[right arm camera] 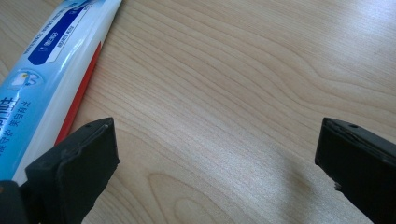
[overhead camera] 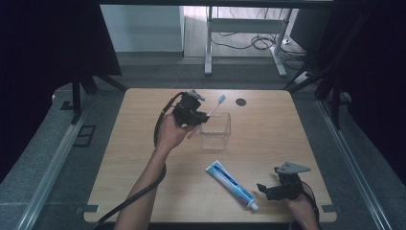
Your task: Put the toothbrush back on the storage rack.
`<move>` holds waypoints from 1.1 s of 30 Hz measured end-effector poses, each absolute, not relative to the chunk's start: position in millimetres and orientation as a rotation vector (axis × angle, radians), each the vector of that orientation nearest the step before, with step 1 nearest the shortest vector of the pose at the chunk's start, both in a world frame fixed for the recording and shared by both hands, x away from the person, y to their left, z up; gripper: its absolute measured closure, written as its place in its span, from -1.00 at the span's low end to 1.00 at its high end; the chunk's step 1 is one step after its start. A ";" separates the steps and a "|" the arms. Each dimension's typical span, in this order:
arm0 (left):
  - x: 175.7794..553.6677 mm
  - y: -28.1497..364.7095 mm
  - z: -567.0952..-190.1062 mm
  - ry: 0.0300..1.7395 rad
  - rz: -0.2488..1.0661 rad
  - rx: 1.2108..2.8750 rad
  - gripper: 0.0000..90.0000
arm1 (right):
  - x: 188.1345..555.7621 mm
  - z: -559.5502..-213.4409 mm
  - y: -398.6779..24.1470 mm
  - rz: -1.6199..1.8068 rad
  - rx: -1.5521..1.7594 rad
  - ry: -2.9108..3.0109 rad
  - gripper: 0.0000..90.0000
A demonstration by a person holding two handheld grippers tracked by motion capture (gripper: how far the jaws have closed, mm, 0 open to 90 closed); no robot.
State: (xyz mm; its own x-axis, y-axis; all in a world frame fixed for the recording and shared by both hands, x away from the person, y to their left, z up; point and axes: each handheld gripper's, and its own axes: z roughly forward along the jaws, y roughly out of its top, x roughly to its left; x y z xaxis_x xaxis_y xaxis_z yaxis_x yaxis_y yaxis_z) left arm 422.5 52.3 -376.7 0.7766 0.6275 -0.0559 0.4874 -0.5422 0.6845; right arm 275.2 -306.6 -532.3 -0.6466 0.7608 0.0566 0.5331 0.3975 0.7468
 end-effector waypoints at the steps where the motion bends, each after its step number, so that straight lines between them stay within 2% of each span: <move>1: 422.5 52.3 -376.7 0.825 0.254 2.254 0.75 | 275.2 -532.4 -306.7 1.101 1.130 2.365 -1.00; 18: 441.9 15.4 -379.1 0.806 0.295 2.205 0.75 | 275.3 -532.5 -306.9 1.097 1.130 2.369 -1.00; 33: 453.5 2.4 -397.1 0.799 0.338 2.209 0.75 | 275.7 -533.2 -307.6 1.094 1.137 2.373 -1.00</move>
State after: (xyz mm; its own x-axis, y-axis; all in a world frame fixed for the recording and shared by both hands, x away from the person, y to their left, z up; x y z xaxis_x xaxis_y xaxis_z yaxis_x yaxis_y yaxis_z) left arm 453.5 2.4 -397.1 0.7704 0.6376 -0.0063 0.4396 -0.5240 0.7295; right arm 275.7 -307.6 -533.2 -0.6463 0.7607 0.0601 0.5399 0.4002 0.7405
